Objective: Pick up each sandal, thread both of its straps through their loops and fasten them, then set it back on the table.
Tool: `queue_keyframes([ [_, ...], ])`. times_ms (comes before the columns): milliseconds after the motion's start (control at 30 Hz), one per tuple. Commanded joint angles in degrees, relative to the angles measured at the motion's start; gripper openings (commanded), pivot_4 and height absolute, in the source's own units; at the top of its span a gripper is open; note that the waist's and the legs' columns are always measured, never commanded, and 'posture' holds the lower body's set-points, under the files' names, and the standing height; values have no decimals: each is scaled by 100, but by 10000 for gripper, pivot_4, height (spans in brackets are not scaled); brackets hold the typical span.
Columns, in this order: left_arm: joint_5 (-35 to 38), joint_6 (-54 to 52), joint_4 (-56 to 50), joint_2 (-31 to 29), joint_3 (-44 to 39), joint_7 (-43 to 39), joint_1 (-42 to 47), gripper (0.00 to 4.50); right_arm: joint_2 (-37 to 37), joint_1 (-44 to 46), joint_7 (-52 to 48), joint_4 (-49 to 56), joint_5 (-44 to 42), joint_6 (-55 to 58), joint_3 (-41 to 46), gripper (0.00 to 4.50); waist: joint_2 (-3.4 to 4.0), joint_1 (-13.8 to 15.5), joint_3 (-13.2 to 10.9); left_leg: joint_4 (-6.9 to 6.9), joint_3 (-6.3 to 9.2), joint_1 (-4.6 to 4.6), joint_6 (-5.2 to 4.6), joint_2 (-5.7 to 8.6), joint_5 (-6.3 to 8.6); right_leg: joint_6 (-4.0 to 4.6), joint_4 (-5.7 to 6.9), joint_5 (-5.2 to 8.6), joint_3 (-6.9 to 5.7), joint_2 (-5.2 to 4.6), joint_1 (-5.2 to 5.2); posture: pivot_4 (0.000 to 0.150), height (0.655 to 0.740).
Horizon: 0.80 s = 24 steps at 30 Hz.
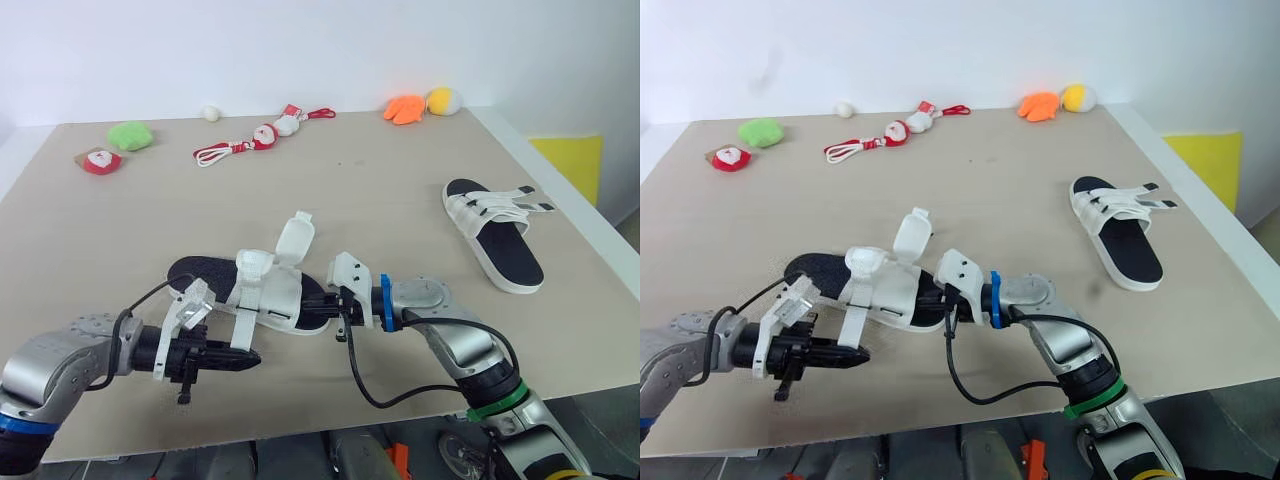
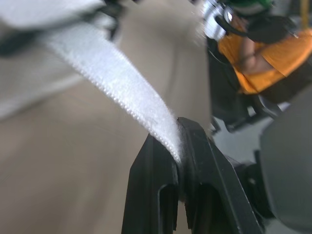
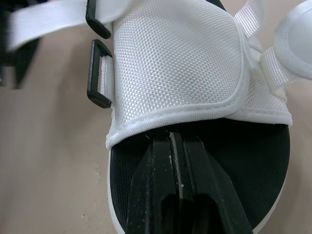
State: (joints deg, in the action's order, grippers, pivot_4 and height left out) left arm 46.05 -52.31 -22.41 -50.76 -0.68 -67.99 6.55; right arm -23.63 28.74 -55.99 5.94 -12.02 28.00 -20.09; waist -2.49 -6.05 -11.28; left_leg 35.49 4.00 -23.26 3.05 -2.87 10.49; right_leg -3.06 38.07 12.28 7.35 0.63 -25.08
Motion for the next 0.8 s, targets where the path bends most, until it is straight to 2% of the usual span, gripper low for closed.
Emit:
queue_keyframes([
  [33,154,48,-459,-180,-106,-120,-172,1461,-5,25,16,-59,19,42,-6,0,0,0,0,0,0,0,0,0,0,0,0,0,0,0,0,1500,7400],
  [400,249,78,-1271,-535,-68,-107,-916,1461,52,21,72,-63,8,55,-3,0,1,-1,-1,0,-1,1,1,-1,1,0,-1,0,0,0,-5,1500,7400],
  [633,37,285,-1145,-628,-204,38,-1008,1461,57,46,65,-102,4,33,-24,0,1,-1,-1,-1,-3,0,6,-1,4,4,-1,2,1,-1,-7,1500,7400],
  [733,159,193,-1080,-658,-438,174,-991,1461,45,48,46,-130,5,6,-24,0,1,-1,-1,-1,-3,0,6,-1,4,4,-1,2,1,-1,-8,1500,7400],
  [800,198,215,-1134,-626,-646,309,-1115,7307,55,61,32,-170,12,-21,-36,0,2,-3,-1,-1,-3,0,6,-1,4,4,-1,2,1,-1,-8,1500,7400],
])
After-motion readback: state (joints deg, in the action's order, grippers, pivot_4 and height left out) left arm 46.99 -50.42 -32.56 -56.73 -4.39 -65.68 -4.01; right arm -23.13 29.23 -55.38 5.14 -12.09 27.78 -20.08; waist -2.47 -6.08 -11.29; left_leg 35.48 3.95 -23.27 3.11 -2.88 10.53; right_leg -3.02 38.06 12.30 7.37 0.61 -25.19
